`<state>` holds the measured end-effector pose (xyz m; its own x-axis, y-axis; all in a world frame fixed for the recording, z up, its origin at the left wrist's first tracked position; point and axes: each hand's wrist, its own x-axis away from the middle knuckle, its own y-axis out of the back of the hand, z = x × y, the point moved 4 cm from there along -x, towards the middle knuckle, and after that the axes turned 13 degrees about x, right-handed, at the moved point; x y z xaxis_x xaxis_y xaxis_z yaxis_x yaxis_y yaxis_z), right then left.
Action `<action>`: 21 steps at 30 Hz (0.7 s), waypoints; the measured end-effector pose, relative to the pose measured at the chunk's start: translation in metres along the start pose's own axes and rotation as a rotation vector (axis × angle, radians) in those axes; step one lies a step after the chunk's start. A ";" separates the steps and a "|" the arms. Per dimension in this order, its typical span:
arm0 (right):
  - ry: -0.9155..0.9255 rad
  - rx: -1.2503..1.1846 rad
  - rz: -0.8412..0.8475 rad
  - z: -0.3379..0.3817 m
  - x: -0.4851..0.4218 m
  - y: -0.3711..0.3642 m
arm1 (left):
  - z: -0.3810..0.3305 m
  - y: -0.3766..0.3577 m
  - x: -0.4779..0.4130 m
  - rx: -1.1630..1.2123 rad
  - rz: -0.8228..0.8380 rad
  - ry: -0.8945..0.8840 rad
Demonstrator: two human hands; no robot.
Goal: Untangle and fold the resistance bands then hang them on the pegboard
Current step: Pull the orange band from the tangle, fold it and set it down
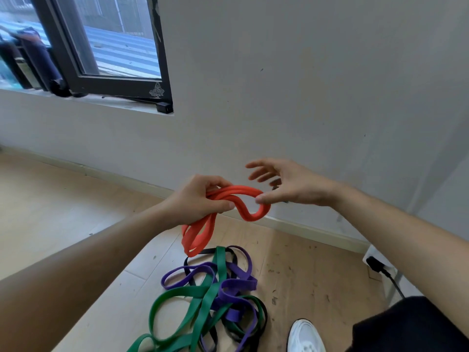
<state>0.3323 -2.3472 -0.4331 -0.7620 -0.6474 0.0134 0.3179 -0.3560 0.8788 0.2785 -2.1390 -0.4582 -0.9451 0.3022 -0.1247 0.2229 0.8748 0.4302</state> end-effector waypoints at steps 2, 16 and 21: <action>0.041 0.040 -0.023 0.009 -0.006 -0.023 | 0.002 -0.002 -0.002 0.061 -0.022 0.023; 0.055 0.292 -0.234 -0.064 -0.041 -0.100 | 0.101 -0.028 -0.041 0.198 0.057 0.363; -0.015 0.276 -0.072 -0.125 -0.061 -0.141 | 0.179 -0.048 -0.052 -0.034 0.183 0.379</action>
<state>0.4041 -2.3418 -0.6174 -0.7858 -0.6165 -0.0487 0.0987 -0.2027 0.9743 0.3599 -2.1286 -0.6323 -0.9130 0.2851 0.2919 0.3934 0.8046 0.4447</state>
